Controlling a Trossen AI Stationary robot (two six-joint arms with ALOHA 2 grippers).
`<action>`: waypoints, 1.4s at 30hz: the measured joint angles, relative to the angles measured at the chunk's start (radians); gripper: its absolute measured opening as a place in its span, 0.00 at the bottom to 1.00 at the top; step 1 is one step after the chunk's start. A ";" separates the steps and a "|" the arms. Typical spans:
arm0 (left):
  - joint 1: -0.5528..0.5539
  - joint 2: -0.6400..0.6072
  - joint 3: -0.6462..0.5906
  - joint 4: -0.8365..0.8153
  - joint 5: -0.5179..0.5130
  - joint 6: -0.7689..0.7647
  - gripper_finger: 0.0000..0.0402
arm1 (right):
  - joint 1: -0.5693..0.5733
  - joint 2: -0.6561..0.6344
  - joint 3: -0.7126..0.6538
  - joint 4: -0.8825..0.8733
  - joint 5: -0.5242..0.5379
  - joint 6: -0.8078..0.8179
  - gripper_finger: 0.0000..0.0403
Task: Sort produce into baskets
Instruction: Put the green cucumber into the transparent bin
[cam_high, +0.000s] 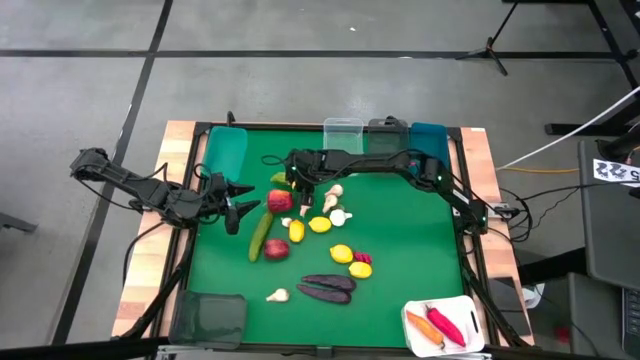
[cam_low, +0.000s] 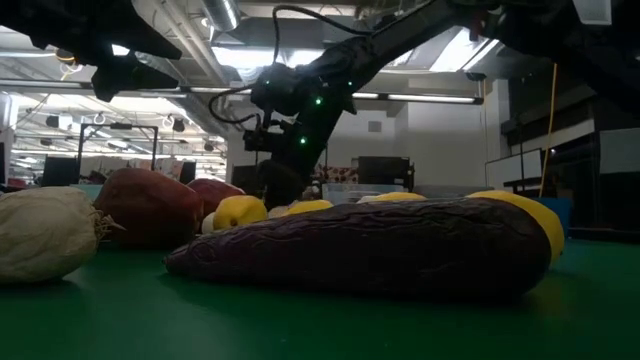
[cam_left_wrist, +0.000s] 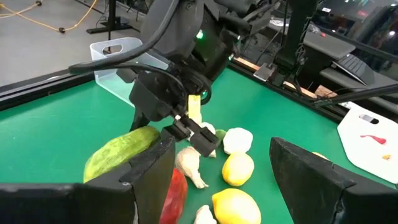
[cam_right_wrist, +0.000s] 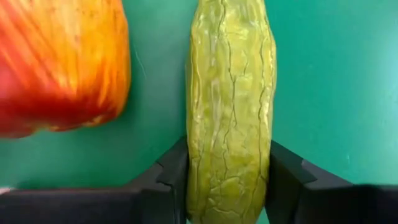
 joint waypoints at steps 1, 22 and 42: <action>0.000 0.000 0.000 0.000 0.000 0.000 0.64 | 0.000 0.000 0.013 -0.015 0.000 0.000 0.35; 0.000 0.000 0.000 -0.024 0.000 -0.027 0.64 | -0.087 -0.165 0.184 -0.508 -0.021 -0.031 0.38; -0.001 0.002 0.000 -0.021 0.001 -0.035 0.64 | -0.302 -0.286 -0.069 -0.440 -0.046 -0.011 0.38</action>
